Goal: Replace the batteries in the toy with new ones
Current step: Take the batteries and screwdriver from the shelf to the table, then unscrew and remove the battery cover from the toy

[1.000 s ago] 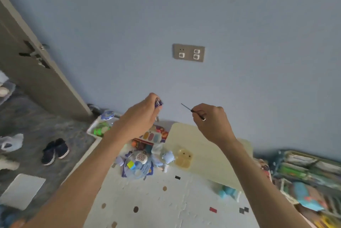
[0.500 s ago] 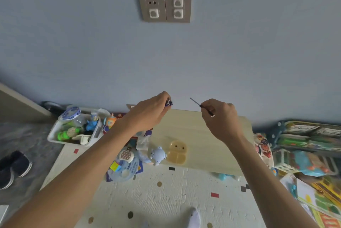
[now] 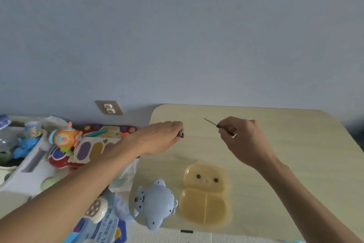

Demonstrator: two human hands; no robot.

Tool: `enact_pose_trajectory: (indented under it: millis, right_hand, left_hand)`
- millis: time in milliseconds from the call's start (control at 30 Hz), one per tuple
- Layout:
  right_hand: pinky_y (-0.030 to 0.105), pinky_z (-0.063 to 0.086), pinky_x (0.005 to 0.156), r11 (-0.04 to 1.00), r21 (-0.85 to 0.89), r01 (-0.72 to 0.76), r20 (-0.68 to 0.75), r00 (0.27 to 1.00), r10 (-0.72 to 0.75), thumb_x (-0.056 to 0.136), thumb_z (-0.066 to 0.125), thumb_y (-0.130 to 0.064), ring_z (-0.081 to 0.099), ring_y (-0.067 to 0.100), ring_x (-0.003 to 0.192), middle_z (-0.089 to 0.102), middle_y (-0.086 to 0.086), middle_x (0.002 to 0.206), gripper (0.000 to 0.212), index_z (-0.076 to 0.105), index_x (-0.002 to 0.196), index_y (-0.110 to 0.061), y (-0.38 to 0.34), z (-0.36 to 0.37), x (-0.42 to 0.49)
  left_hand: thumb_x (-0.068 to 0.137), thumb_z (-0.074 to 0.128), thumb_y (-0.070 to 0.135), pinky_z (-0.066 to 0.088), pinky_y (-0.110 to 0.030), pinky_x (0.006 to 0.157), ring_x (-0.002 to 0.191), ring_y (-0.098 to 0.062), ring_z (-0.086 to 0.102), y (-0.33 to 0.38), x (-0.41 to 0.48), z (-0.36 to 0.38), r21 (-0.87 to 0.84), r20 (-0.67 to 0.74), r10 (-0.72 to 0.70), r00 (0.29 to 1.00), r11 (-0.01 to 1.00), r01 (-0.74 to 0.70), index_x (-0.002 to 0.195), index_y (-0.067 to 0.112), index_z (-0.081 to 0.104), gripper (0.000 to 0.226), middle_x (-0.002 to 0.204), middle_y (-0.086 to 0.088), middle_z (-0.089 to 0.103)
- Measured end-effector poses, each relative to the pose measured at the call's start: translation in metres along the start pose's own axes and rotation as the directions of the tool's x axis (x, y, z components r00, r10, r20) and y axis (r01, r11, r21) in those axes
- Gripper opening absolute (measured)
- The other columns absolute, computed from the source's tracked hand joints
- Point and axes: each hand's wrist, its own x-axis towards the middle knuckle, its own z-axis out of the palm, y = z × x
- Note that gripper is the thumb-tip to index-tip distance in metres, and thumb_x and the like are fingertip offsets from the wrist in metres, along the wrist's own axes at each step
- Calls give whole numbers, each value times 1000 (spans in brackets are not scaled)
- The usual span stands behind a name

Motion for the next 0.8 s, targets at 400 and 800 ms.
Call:
enact_pose_trajectory:
  millis: [400, 800]
  right_hand:
    - [36, 65, 80, 993, -32, 109, -120, 986, -112, 92, 75, -13, 77, 4, 75, 79, -15, 78, 11, 80, 97, -22, 93, 47, -4]
    - [32, 65, 79, 997, -21, 75, -109, 991, -76, 93, 76, -16, 76, 3, 75, 80, -13, 78, 12, 80, 97, -26, 107, 48, -16]
  left_hand:
    - [110, 35, 48, 37, -37, 111, 123, -16, 41, -25, 40, 96, 127, -162, 144, 976, 984, -124, 140, 24, 43, 39, 132, 4, 41]
    - [111, 25, 52, 5, -36, 130, 159, 0, 2, -22, 33, 96, -13, -84, 177, 981, 984, -179, 168, 26, 14, 63, 176, 11, 10]
